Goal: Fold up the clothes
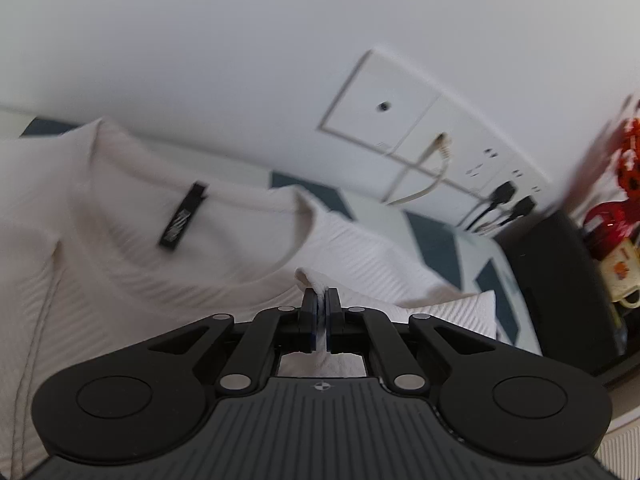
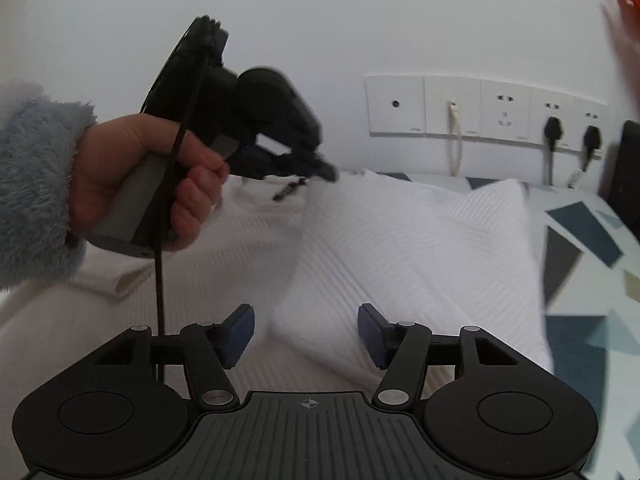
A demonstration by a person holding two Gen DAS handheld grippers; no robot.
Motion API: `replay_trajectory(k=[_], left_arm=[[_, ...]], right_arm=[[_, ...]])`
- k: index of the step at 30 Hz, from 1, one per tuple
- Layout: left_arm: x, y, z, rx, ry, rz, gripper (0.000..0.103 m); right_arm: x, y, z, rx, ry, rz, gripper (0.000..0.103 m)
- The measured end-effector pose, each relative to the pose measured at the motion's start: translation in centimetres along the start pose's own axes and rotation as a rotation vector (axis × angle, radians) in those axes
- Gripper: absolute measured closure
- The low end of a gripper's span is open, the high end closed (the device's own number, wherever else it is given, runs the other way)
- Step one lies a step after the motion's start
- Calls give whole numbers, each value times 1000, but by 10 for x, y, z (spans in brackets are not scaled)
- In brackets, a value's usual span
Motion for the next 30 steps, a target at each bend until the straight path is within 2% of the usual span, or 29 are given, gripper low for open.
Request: replay_trajectory(k=[3, 6, 7, 8, 9, 10, 12, 13, 15, 17, 18, 19, 21, 24, 26, 30], left_arm=[[5, -13, 13, 65, 14, -18, 99], [8, -21, 22, 101, 20, -34, 93], [8, -22, 23, 103, 18, -35, 91], [7, -22, 21, 110, 19, -29, 90], [6, -21, 20, 117, 21, -23, 84], [4, -20, 16, 122, 25, -12, 72], [-1, -20, 4, 95, 39, 25, 54], [-3, -20, -1, 76, 48, 50, 50], [-6, -21, -4, 63, 47, 68, 50], [-7, -21, -2, 67, 36, 65, 56], [-7, -23, 1, 69, 37, 51, 75], [-6, -24, 3, 71, 38, 37, 88], [-4, -29, 8, 71, 58, 3, 93], [-4, -36, 9, 46, 81, -9, 96], [-9, -36, 9, 43, 96, 38, 98], [-14, -35, 15, 47, 82, 63, 98]], right_arm=[[-22, -5, -23, -25, -76, 77, 47], [-58, -12, -25, 74, -159, 228, 51], [-68, -16, -25, 109, -145, 263, 59], [-73, -13, -26, 122, -128, 279, 59], [-76, -8, -27, 130, -118, 290, 59], [-79, -4, -29, 138, -107, 301, 58], [-85, 16, -30, 82, -78, 320, 55], [-87, 26, -31, 47, -63, 330, 51], [-94, 54, -20, -11, -57, 343, 51], [-102, 81, 6, -61, -114, 314, 50], [-107, 95, 21, -85, -148, 296, 49], [-111, 108, 35, -109, -181, 277, 49], [-125, 127, 68, -105, -236, 293, 50], [-147, 137, 109, -17, -295, 352, 57], [-157, 134, 128, 52, -335, 340, 84], [-163, 133, 133, 25, -389, 319, 86]])
Point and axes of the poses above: each gripper's, at about its wrist camera, not at the fingertips, and z roughly the way its jaws point, x to its left, y to its top, the point moved 1 cm from there along z, roughly the way its jaws point, and after that the axes turned 15 degrees about z, right-handed, at the moved point
